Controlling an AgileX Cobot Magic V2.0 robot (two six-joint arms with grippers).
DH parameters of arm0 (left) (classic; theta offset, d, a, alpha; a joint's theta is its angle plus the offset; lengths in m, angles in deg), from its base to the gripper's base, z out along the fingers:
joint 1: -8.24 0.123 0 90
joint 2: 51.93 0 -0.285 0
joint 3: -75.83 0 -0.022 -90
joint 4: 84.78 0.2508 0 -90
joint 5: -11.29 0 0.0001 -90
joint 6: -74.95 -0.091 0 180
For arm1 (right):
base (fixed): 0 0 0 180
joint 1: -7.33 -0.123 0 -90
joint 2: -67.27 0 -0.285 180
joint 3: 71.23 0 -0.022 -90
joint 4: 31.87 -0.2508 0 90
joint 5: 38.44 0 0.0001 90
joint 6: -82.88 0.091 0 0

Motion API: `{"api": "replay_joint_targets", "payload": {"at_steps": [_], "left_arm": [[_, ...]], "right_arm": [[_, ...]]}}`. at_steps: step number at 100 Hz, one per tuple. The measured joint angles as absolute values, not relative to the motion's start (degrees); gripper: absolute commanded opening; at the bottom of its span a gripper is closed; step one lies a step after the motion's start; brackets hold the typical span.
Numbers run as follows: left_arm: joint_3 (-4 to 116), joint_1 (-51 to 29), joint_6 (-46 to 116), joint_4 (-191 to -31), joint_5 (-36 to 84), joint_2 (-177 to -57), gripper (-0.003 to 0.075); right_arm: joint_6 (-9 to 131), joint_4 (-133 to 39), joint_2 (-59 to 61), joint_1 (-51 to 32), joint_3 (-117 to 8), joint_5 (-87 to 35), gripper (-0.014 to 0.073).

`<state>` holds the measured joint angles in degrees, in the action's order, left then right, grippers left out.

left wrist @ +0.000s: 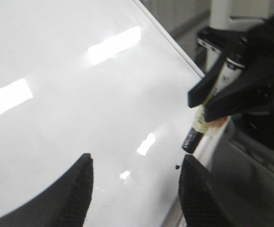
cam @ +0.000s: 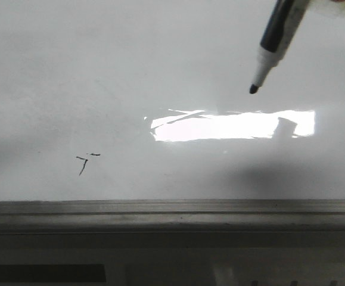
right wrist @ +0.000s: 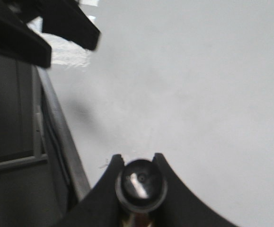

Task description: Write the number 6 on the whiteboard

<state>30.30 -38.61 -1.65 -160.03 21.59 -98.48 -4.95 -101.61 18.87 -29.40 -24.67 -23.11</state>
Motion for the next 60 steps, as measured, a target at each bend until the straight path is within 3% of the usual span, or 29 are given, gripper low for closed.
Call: {"api": "replay_joint_targets", "payload": {"at_steps": [18, 35, 60], "left_arm": [[24.85, -38.61, -1.38, -164.32, 9.91, -91.31, 0.0155], [23.1, -38.61, -1.29, -165.34, 8.35, -90.5, -0.0022], [23.1, -38.61, -1.29, -165.47, 8.35, -90.5, -0.002]], "right_arm": [[-9.38, -101.73, 18.17, -29.4, -24.39, -30.92, -0.0044], [-10.01, -103.6, 13.68, -29.4, -27.84, -26.66, -0.0044], [-10.65, -103.93, 8.93, -29.4, -32.49, -23.46, -0.0044]]}}
